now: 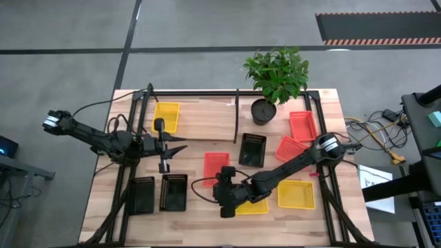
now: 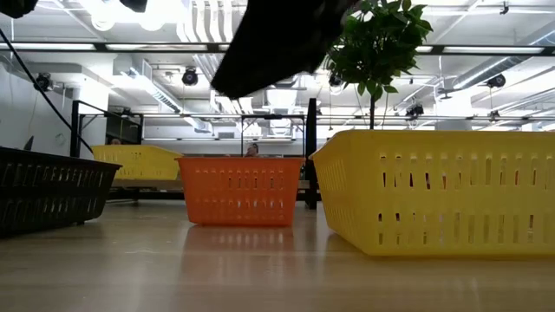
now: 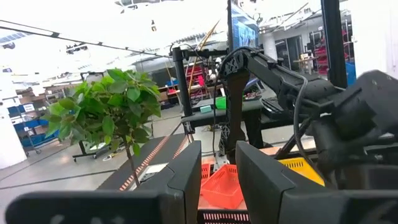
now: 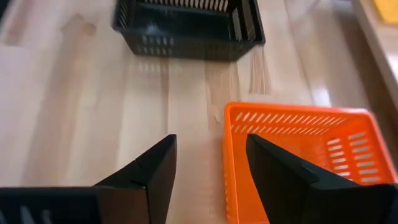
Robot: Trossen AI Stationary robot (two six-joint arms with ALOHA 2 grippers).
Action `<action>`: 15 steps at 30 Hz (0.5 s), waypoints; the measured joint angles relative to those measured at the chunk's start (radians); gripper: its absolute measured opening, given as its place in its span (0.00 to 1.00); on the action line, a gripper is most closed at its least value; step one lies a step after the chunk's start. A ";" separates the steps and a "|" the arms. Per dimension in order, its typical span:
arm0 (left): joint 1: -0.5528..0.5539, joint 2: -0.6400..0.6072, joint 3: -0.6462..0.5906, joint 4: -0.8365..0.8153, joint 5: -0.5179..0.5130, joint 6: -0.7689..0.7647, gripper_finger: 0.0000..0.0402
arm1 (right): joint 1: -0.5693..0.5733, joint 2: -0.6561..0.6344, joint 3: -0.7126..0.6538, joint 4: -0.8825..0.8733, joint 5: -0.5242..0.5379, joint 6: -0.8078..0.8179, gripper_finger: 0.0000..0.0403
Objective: Stack baskets on shelf by color
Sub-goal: Put the left orange basket on the shelf
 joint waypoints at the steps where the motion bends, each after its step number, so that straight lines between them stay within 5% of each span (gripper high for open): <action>1: 0.000 0.001 -0.001 0.000 0.000 0.000 0.21 | -0.003 0.011 0.000 -0.001 0.000 0.005 0.46; 10: 0.000 0.001 -0.005 0.000 0.000 0.000 0.21 | -0.023 0.096 0.000 -0.007 -0.010 0.035 0.46; 15: 0.000 0.000 -0.011 0.000 0.000 0.001 0.21 | -0.027 0.097 0.000 -0.003 -0.026 0.003 0.35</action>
